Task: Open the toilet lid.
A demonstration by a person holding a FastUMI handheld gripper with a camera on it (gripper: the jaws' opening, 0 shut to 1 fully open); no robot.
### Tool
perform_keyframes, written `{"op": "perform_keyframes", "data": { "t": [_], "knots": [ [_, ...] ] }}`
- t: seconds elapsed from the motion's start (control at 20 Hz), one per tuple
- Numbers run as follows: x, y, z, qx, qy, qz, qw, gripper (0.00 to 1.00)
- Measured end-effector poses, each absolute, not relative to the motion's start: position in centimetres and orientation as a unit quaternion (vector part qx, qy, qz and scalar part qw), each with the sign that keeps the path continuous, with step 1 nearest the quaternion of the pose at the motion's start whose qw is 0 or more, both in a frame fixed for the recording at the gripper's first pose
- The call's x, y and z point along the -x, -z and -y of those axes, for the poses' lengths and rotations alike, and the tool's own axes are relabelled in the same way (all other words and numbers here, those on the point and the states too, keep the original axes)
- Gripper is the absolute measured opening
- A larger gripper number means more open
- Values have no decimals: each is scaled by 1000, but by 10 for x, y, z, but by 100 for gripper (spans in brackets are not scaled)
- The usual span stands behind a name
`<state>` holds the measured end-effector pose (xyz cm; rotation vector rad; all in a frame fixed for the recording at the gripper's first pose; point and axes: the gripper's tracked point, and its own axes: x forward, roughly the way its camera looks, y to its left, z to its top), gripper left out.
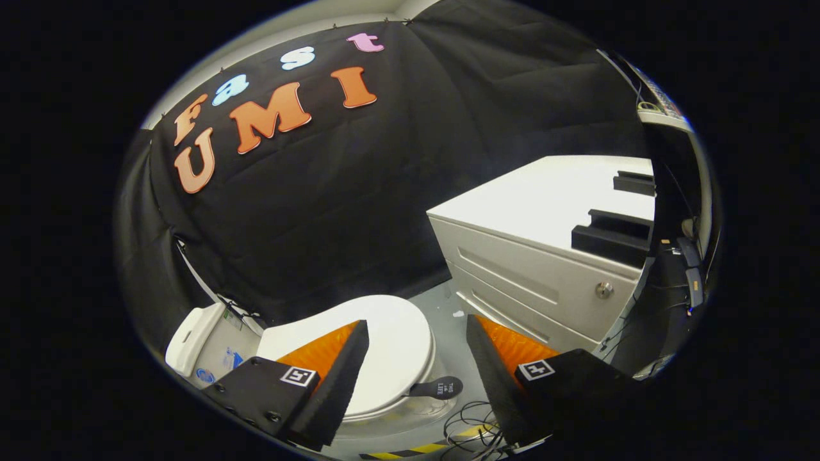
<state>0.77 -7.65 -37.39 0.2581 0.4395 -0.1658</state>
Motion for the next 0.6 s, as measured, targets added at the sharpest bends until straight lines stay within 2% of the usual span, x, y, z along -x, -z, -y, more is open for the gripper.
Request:
{"op": "perform_keyframes", "data": {
  "t": [0.6],
  "knots": [
    [25, 484, 103, -245, 136, -295, 914, 99]
  ]
}}
